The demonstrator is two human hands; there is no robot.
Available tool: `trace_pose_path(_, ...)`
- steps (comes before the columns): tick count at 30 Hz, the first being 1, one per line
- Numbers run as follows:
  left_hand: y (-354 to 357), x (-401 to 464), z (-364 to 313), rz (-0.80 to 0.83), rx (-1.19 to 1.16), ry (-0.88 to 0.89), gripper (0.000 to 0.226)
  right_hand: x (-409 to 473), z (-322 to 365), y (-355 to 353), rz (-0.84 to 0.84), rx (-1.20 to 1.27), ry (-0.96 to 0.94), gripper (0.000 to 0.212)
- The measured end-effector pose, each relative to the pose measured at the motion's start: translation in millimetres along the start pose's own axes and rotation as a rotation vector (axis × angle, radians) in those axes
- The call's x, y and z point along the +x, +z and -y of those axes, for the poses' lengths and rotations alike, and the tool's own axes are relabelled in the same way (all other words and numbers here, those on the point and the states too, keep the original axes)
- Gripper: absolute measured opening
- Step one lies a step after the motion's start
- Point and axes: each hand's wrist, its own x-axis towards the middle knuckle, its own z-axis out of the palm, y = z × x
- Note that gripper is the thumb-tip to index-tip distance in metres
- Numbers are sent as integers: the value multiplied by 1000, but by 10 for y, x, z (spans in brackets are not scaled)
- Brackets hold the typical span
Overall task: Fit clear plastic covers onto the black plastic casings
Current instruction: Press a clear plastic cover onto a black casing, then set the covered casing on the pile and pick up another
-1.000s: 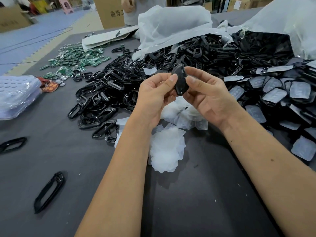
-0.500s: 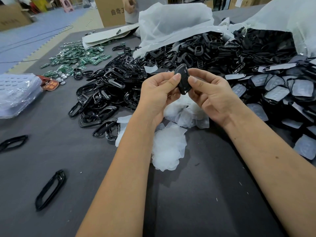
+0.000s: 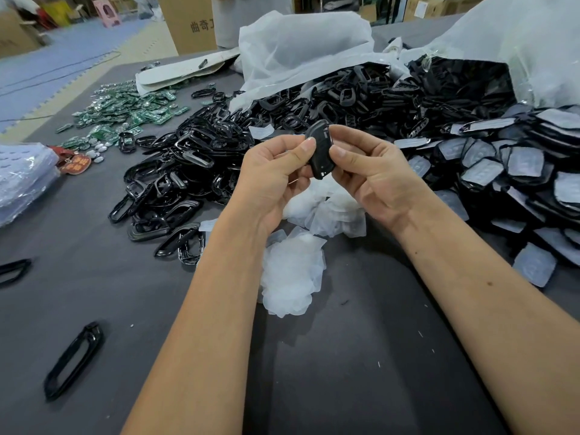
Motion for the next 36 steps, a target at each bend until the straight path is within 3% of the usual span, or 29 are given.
trace_pose_path(5, 51, -14, -33, -67, 201, 90, 10, -79, 229, 1, -84, -519, -200, 32)
trace_pose_path(12, 833, 57, -176, 17, 449, 155, 53, -364, 790, -257, -260, -1284, -497, 26)
trace_pose_path(17, 1557, 38, 40, 162, 717, 213, 58, -604, 1247, -584, -362, -1711, -491, 34)
trace_pose_path(20, 1865, 17, 203, 219, 822, 242, 63, -678, 1462, -777, -422, -1835, -389, 35)
trace_pose_path(25, 2062, 21, 367, 321, 1016, 333, 61, -650, 1595, -895, -327, -2048, -220, 32)
trace_pose_path(29, 1902, -6, 359, 155, 963, 453, 59, -654, 1612, -824, -348, -1936, -261, 41)
trace_pose_path(32, 1641, 21, 285, 75, 961, 403, 58, -602, 1507, -679, -374, -1847, -350, 43)
trace_pose_path(36, 1171, 93, 197, -34, 1128, 365, 42, -396, 1149, -376, -258, -1793, -352, 39)
